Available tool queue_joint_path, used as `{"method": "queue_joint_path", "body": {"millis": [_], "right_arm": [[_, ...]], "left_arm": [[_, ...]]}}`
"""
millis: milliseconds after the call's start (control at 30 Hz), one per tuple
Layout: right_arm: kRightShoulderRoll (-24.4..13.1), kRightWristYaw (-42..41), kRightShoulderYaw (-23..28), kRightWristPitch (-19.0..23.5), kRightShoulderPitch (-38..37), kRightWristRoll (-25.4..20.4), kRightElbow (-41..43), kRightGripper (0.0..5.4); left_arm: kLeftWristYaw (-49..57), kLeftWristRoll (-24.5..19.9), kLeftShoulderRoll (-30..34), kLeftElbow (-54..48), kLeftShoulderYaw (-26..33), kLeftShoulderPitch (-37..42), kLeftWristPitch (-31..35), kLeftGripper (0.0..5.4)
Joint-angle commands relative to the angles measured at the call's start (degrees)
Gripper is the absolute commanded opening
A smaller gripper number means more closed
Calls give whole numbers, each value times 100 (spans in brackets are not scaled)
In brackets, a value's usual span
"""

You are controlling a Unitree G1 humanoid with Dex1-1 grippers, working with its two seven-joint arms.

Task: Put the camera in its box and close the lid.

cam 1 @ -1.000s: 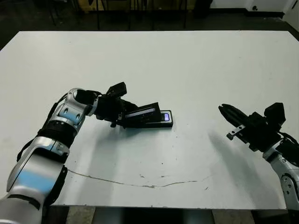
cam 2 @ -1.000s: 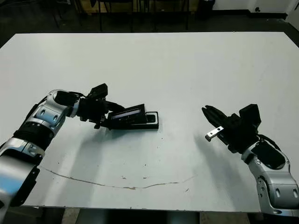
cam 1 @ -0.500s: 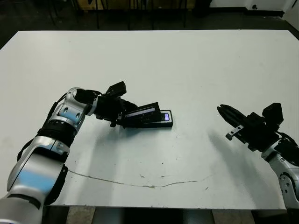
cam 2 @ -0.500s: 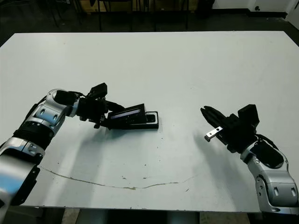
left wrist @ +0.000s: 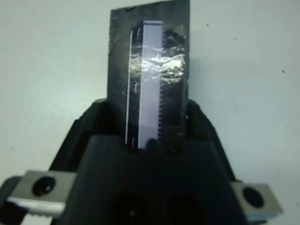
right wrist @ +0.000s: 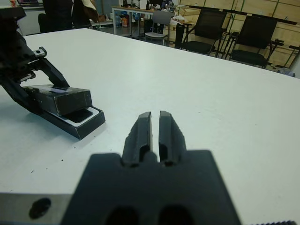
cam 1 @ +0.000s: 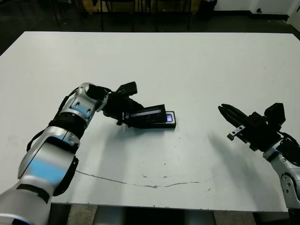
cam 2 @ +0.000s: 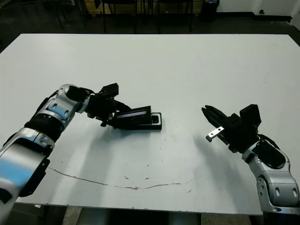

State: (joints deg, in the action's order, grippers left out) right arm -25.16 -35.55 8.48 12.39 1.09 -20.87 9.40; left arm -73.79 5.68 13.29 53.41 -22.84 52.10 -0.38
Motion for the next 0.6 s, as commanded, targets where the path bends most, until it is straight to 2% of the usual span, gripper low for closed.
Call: {"method": "queue_joint_path", "body": {"millis": [33, 300, 600], "right_arm": [[-54, 99, 20, 204, -32, 14, 27, 0], [-58, 121, 27, 174, -18, 20, 43, 0], [-32, 206, 96, 446, 36, -192, 155, 0]], "left_arm": [[308, 341, -625, 233, -356, -231, 3, 262], [355, 460, -779, 229, -391, -213, -128, 262], [332, 456, -932, 279, -327, -189, -109, 262]]}}
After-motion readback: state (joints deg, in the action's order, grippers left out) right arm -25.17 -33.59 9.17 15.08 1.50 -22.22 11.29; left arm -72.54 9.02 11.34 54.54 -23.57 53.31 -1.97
